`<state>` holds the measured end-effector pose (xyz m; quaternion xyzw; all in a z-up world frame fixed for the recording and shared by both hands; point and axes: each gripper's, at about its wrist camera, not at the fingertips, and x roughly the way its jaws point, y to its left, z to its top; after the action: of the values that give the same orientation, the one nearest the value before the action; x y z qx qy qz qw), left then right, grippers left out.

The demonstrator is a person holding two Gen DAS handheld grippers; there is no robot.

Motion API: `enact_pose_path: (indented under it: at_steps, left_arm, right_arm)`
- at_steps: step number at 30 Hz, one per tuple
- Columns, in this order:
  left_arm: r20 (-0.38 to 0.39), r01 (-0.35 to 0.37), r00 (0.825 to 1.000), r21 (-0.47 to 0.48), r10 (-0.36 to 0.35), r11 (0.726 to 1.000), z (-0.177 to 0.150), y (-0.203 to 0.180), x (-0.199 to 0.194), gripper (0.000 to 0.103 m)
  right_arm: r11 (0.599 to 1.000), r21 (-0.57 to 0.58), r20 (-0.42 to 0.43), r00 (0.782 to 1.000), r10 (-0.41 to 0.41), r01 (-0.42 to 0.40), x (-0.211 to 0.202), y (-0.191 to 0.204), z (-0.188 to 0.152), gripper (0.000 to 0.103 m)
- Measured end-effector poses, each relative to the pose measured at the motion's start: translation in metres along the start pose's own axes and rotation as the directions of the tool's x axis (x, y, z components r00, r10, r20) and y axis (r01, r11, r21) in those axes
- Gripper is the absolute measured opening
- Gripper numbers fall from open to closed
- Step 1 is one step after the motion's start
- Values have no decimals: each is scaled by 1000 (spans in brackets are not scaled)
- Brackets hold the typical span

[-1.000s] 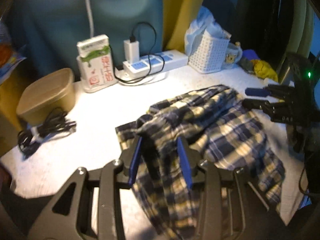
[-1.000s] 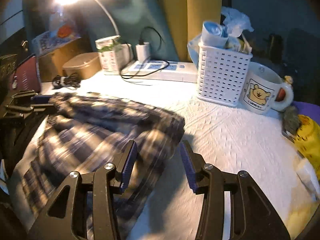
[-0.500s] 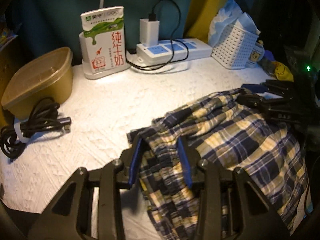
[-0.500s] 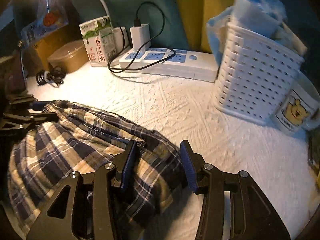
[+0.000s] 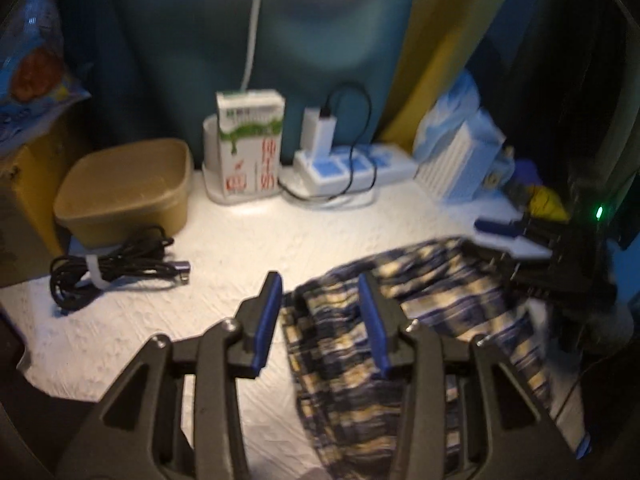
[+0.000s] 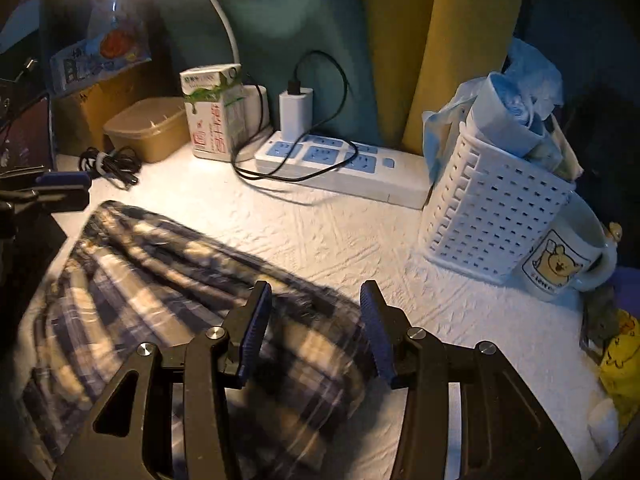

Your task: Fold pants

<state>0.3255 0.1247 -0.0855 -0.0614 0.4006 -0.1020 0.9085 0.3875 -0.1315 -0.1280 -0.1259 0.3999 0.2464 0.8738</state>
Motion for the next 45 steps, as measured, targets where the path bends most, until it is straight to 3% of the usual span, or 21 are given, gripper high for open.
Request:
enact_pose_path:
  at_steps: [2, 4, 9, 13, 16, 20, 24, 29, 32, 40, 45]
  left_arm:
    - [44, 59, 997, -7, -58, 998, -5, -10, -10, 43]
    - [40, 89, 995, 28, -91, 996, -10, -24, -10, 43]
    - [-85, 90, 993, 119, -80, 989, -25, -54, 16, 43]
    - [-163, 24, 987, 107, -7, 994, -31, -45, 44, 43]
    - [-208, 41, 978, 58, -28, 997, -32, -33, 59, 43]
    - [-202, 29, 979, 92, -10, 995, -35, -35, 62, 43]
    - [-202, 27, 979, 51, -16, 998, -32, -33, 53, 43]
    - [-86, 18, 996, 35, -14, 999, -15, -37, 6, 43]
    - [-60, -17, 998, 49, 20, 999, -10, -36, 0, 43]
    - [-176, -82, 981, -5, 80, 997, -23, -7, 49, 43]
    - [-202, -45, 979, -71, 30, 996, -30, 14, 64, 47]
  right_arm:
    - [1000, 3, 4, 1000, -2, 2, -5, 5, -3, 48]
    - [1000, 8, -1, 1000, -8, 8, -6, 8, -6, 48]
    - [999, 50, -26, 1000, -15, 17, 0, 7, -15, 48]
    - [999, 52, -34, 999, -13, 15, 3, 6, -21, 48]
    - [998, 59, -42, 999, -14, 17, 8, 2, -25, 48]
    - [997, 72, -50, 998, -35, 38, 11, -6, -31, 48]
    - [995, 90, -39, 998, -45, 49, 0, -11, -32, 48]
    - [995, 89, 8, 999, -50, 49, -33, -5, -32, 48]
    - [997, 74, 28, 999, -28, 26, -47, 5, -34, 48]
    - [998, 65, -53, 999, 7, -3, -27, 21, -53, 48]
    - [997, 72, -86, 996, -9, 15, -11, 17, -62, 48]
